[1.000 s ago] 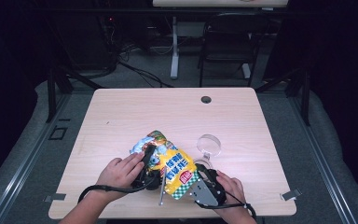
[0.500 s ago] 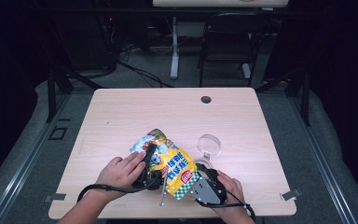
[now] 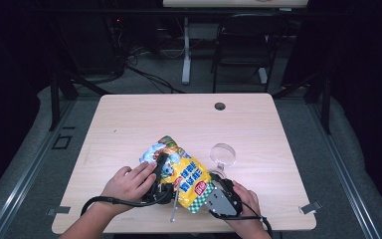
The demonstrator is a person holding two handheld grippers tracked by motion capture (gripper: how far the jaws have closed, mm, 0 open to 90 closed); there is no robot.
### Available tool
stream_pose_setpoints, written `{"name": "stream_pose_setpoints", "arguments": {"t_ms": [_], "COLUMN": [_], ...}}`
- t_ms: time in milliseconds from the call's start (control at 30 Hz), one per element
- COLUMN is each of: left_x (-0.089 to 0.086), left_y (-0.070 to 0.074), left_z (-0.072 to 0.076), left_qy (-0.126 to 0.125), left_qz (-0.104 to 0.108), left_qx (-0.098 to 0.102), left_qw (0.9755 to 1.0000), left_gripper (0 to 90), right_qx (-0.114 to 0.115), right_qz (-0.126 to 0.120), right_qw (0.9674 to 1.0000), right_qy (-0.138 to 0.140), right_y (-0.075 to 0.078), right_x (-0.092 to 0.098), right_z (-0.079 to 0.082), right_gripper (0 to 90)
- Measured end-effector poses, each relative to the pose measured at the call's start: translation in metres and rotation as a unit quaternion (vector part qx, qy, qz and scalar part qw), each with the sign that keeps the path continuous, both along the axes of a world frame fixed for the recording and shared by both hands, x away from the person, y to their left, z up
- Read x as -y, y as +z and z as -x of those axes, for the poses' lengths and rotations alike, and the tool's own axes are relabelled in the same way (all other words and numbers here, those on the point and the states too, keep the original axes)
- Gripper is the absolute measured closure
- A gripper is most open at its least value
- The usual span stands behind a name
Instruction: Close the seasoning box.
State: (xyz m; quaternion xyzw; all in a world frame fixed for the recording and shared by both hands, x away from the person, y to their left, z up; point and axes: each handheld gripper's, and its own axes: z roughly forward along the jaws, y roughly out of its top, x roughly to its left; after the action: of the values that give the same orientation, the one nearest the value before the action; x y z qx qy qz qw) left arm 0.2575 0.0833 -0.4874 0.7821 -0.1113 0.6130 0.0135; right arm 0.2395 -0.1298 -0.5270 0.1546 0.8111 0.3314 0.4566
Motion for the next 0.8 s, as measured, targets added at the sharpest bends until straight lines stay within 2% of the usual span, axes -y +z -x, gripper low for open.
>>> {"name": "stream_pose_setpoints", "arguments": {"t_ms": [100, 133, 300, 367, 400, 533, 633, 700, 733, 800], "left_x": [0.0003, 0.0007, 0.0015, 0.0009, 0.0015, 0.0015, 0.0023, 0.0035, 0.0035, 0.0034], "left_y": [0.0007, 0.0009, 0.0013, 0.0006, 0.0020, 0.0026, 0.0026, 0.0039, 0.0039, 0.0042], "left_z": [0.0004, 0.0008, 0.0024, 0.0033, 0.0033, 0.0043, 0.0050, 0.0055, 0.0055, 0.0058], "left_qy": [0.000, -0.002, -0.002, 0.000, -0.008, -0.009, -0.004, -0.009, -0.011, -0.009], "left_qz": [0.001, -0.002, -0.011, -0.003, -0.010, -0.012, -0.014, -0.023, -0.020, -0.021], "left_qx": [-0.003, 0.002, 0.002, 0.001, 0.009, 0.013, 0.006, 0.013, 0.015, 0.010], "left_qw": [1.0000, 1.0000, 0.9999, 1.0000, 0.9999, 0.9998, 0.9999, 0.9996, 0.9996, 0.9997], "left_gripper": [66.5, 66.6, 67.3, 67.3, 67.4, 67.6, 67.6, 67.7, 67.7, 67.8], "right_qx": [-0.003, -0.003, -0.006, -0.006, -0.006, -0.004, -0.004, -0.005, -0.005, -0.007], "right_qz": [-0.008, -0.012, -0.010, -0.010, -0.010, -0.012, -0.014, -0.013, -0.013, -0.015], "right_qw": [1.0000, 0.9999, 0.9999, 0.9999, 0.9999, 0.9999, 0.9999, 0.9999, 0.9999, 0.9998], "right_qy": [-0.001, -0.001, -0.005, -0.006, -0.006, -0.006, -0.006, -0.008, -0.008, -0.008], "right_y": [-0.0003, -0.0010, -0.0017, -0.0017, -0.0017, -0.0023, -0.0027, -0.0029, -0.0031, -0.0028], "right_x": [0.0002, 0.0001, 0.0003, 0.0005, 0.0005, 0.0004, 0.0005, 0.0008, 0.0009, 0.0015], "right_z": [0.0000, 0.0001, -0.0001, -0.0001, -0.0002, -0.0007, -0.0007, -0.0008, -0.0010, -0.0012], "right_gripper": [70.3, 70.4, 70.4, 70.4, 70.4, 70.4, 70.4, 70.4, 70.4, 70.3]}}
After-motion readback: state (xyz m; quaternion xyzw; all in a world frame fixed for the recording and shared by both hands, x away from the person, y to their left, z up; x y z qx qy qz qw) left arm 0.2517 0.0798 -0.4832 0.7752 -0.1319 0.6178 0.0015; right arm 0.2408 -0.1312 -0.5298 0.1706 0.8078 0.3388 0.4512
